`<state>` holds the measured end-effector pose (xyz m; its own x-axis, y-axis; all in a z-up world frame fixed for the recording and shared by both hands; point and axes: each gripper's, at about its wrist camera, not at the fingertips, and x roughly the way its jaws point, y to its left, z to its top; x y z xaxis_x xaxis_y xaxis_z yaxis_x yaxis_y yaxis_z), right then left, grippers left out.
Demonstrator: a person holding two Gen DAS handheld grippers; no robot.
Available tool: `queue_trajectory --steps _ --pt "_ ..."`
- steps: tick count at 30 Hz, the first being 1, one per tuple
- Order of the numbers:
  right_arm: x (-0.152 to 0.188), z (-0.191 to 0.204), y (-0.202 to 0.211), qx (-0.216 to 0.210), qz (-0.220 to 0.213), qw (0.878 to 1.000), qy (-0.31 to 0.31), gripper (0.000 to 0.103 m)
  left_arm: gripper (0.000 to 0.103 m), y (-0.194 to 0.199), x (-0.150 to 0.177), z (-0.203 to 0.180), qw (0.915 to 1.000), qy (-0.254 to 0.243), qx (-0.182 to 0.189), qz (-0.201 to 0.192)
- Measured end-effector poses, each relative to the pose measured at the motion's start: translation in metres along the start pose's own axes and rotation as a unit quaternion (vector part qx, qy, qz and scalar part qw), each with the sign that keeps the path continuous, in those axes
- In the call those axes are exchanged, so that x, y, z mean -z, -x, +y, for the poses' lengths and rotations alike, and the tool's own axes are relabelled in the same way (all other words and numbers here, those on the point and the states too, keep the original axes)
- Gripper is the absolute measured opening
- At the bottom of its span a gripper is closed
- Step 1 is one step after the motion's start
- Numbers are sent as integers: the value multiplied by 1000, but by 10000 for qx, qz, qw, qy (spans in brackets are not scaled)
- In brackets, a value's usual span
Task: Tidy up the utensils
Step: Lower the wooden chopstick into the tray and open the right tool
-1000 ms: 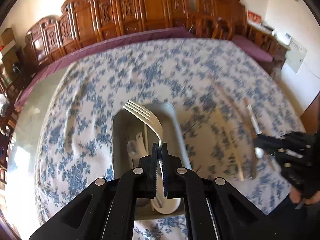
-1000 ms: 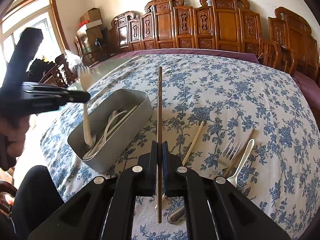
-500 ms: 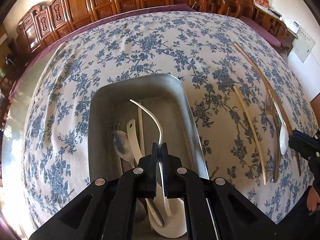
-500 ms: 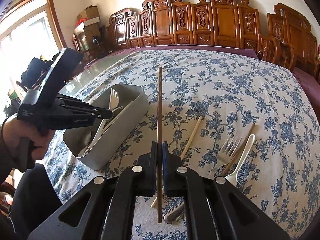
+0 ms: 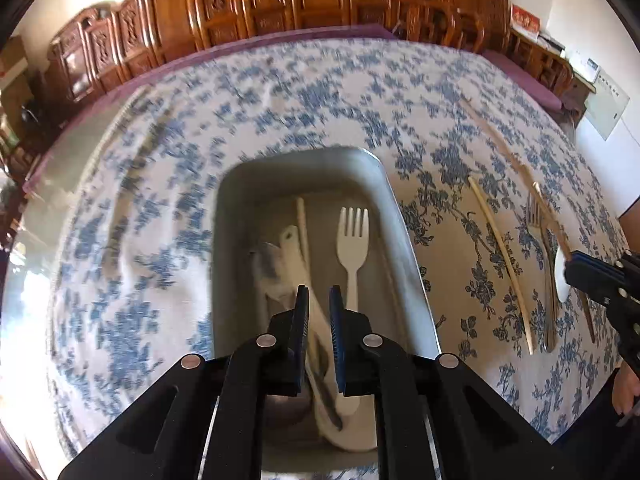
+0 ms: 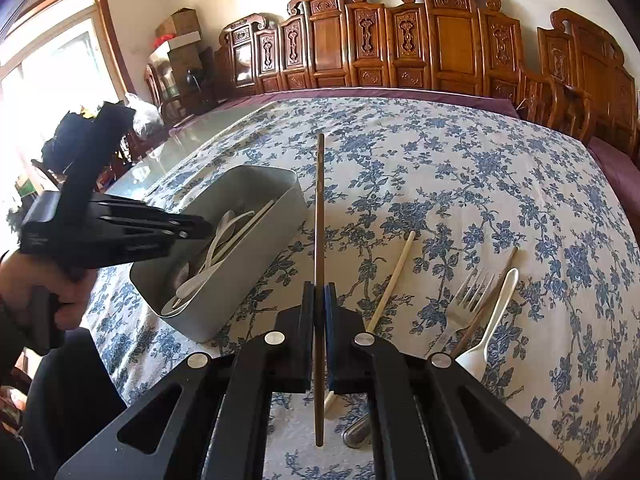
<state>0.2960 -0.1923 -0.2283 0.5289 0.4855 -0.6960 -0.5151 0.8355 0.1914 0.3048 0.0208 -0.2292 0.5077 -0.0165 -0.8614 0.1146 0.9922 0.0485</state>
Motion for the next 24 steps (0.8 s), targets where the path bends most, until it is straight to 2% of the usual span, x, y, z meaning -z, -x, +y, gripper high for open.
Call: queue_trajectory --steps 6,8,12,15,18,20,21,23,24 --pt "0 23 -7 -73 154 9999 17 6 9 29 13 15 9993 164 45 -321" --pt "0 30 -8 -239 186 9995 -102 6 11 36 17 19 9990 193 66 -393" --pt "-5 49 -10 -282 206 9993 -102 6 16 49 27 27 9985 192 108 -497" --pt "-11 62 -11 -353 223 9989 -192 6 31 60 34 36 9980 203 118 -583" --pt "-17 76 -14 -343 268 9989 -151 6 37 71 39 47 9974 238 99 -671" --pt "-21 86 -18 -339 316 9988 -128 6 54 78 42 57 9969 281 96 -731" --pt "-24 92 -21 -328 342 9988 -104 6 59 82 43 61 9965 300 80 -780" --pt "-29 98 -26 -310 380 9987 -98 6 82 87 44 69 9956 336 31 -871" --pt "-32 101 -29 -306 410 9986 -125 6 85 91 46 74 9949 352 -5 -940"
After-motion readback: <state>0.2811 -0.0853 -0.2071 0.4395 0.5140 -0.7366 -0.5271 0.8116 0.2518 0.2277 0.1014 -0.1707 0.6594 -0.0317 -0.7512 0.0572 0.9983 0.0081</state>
